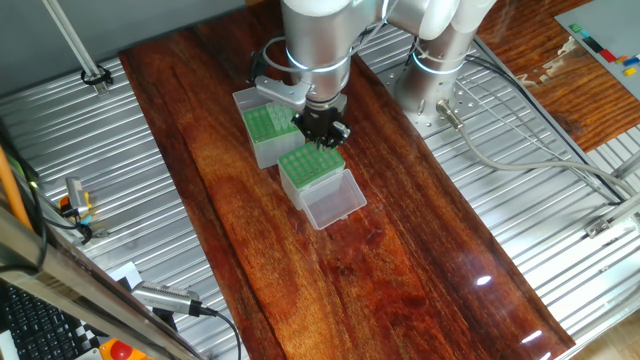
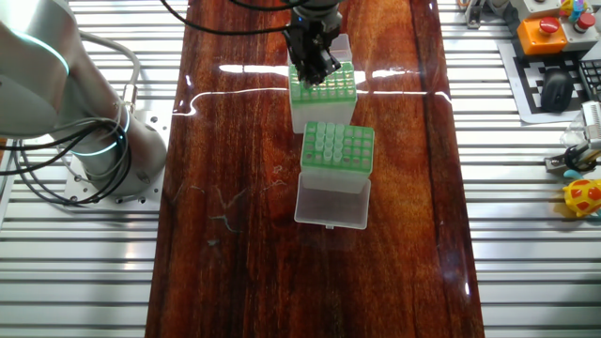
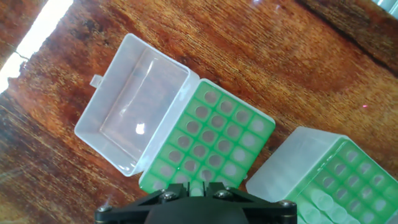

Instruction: Transfer all large pipette tips from one holder to another

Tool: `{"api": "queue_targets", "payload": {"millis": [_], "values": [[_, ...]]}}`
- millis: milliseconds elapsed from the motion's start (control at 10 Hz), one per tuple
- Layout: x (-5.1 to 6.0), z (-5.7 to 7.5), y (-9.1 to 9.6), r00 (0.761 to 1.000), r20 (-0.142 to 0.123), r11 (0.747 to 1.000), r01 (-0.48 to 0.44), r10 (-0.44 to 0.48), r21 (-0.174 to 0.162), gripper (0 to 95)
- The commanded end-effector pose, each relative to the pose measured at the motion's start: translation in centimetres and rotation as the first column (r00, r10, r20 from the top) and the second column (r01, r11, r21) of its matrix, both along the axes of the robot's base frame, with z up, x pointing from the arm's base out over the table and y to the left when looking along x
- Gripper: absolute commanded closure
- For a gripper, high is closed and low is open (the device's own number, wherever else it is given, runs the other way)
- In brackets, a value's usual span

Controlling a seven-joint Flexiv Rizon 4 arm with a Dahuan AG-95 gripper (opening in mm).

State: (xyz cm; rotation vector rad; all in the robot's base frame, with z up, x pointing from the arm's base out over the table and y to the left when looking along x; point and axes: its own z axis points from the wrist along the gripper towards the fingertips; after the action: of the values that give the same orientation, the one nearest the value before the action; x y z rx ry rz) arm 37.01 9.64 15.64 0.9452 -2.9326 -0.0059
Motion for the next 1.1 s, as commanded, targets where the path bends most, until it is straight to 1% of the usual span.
{"api": "queue_targets", "payload": {"millis": [100,200,300,500,600,800,1000,1100], "values": [[0.0,1.5,0.0,1.000,-0.001,1.000,0.015,-0.015,0.014,95.0],[0.0,2.6,-0.1,1.000,-0.001,0.999,0.027,-0.027,0.023,95.0],[-0.1,3.5,-0.3,0.999,-0.001,0.999,0.036,-0.036,0.024,95.0],[-0.1,6.1,-0.8,0.999,-0.003,0.999,0.045,-0.045,0.031,95.0],[0.1,7.3,-1.1,0.999,-0.004,0.998,0.045,-0.044,0.032,95.0],[0.3,9.1,-1.5,0.999,-0.006,0.998,0.043,-0.043,0.044,95.0],[0.9,11.5,-2.1,1.000,-0.011,0.998,0.028,-0.028,0.053,95.0],[1.0,12.2,-2.1,1.000,-0.013,0.998,0.025,-0.024,0.054,95.0]]}}
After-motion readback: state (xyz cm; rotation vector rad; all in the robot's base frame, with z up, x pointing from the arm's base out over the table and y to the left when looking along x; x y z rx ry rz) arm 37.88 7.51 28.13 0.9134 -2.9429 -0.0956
